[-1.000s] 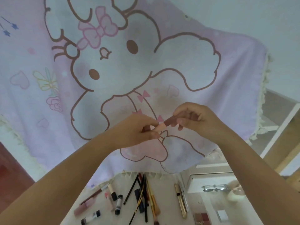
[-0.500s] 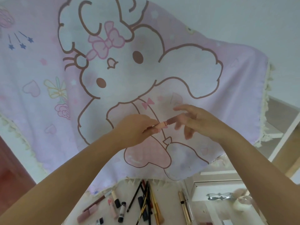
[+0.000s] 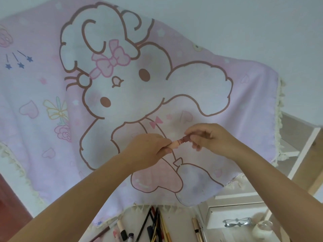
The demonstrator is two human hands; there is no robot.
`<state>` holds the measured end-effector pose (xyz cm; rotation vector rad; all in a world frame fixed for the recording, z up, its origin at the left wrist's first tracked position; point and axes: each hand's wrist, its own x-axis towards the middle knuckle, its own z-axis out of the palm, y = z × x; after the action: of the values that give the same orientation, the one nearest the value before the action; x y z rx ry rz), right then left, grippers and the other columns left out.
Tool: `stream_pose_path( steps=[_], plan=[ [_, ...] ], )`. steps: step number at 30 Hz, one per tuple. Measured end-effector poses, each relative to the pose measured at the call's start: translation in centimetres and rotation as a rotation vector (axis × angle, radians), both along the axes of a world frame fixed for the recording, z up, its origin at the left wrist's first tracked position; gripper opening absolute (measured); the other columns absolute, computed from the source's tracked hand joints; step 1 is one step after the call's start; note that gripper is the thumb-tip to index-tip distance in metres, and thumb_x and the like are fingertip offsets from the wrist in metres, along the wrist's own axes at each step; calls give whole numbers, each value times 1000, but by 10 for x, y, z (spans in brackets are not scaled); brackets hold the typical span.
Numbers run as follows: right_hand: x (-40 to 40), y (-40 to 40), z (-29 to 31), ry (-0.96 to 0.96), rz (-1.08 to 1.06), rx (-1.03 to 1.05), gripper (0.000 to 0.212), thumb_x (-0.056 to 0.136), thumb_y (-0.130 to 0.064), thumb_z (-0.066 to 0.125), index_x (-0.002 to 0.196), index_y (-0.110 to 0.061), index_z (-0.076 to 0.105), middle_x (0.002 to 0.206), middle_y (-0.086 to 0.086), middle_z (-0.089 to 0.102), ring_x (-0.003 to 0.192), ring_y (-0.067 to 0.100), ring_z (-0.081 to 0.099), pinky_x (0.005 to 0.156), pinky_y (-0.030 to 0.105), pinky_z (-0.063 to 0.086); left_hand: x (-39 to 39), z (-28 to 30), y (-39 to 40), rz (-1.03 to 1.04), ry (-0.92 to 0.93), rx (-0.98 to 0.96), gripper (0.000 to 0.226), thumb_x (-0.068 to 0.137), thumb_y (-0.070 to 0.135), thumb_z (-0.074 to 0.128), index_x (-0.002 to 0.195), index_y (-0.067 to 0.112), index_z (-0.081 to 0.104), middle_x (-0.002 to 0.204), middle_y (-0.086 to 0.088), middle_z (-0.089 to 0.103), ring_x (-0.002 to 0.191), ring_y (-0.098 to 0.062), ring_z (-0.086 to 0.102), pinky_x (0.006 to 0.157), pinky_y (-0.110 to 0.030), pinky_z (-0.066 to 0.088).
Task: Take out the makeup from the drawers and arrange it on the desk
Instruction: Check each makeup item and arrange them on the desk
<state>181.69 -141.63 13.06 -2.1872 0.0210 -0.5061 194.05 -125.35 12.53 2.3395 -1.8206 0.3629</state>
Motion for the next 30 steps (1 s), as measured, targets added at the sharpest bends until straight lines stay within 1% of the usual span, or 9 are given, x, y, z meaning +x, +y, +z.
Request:
stream_pose_path(
  steps=[3,5,8,13,15,18,23,27,30],
  plan=[
    [-2,-4,2,4,50,106,31,86,-8,55,103,-34,52,88,-10,65,73,2,65,66,17,54,2,-1,-1,-3,-7,-15,30,96,36,34,106,17,55,68,12,36,68,-10,41,63,-20,36],
    [0,-5,1,39,-19,35,11,90,-25,48,90,-29,58,64,-12,64,51,3,59,53,14,49,2,-2,-3,-11,-18,-23,31,96,36,33,109,19,55,75,11,40,69,-9,42,63,-19,35],
    [1,-8,0,63,-76,-110,29,92,-20,48,64,-21,56,43,-15,54,38,1,48,47,11,41,0,-3,-5,-12,-21,1,32,96,37,32,111,20,54,75,11,41,70,-9,43,63,-18,34],
    [-2,-9,2,39,55,126,29,85,-4,55,99,-30,55,83,-7,64,66,1,63,59,16,52,3,-2,-4,26,-16,2,30,96,36,33,103,17,55,62,13,31,66,-10,40,60,-19,31],
    [0,-7,2,91,-14,64,12,90,-20,49,90,-21,61,65,-8,63,50,5,58,49,16,47,4,-2,-3,24,-32,1,30,96,36,33,104,18,56,64,12,33,66,-10,40,59,-19,31],
    [-1,-6,0,116,-83,-76,30,93,-20,46,65,-22,57,43,-11,54,36,0,46,45,14,41,4,-4,-3,7,-66,19,31,96,37,32,105,18,55,67,12,35,66,-10,41,55,-18,31],
    [-5,-10,-7,55,53,142,27,87,-4,53,96,-30,54,82,-5,64,64,1,63,57,16,51,4,-8,-1,8,-80,14,32,96,38,32,107,20,56,72,10,41,68,-9,42,61,-18,32],
    [-6,-11,-18,89,-36,100,15,90,-11,50,88,-21,60,61,-9,63,50,4,58,50,16,47,0,-15,1,0,-58,19,31,96,37,33,110,21,55,80,9,46,73,-8,44,63,-18,33],
    [-10,-9,-31,109,-13,132,20,86,-4,55,97,-21,59,78,-6,63,63,1,61,58,15,51,-3,-25,1,8,24,79,29,96,34,35,107,19,57,85,4,56,74,-10,46,67,-21,38]
  ],
)
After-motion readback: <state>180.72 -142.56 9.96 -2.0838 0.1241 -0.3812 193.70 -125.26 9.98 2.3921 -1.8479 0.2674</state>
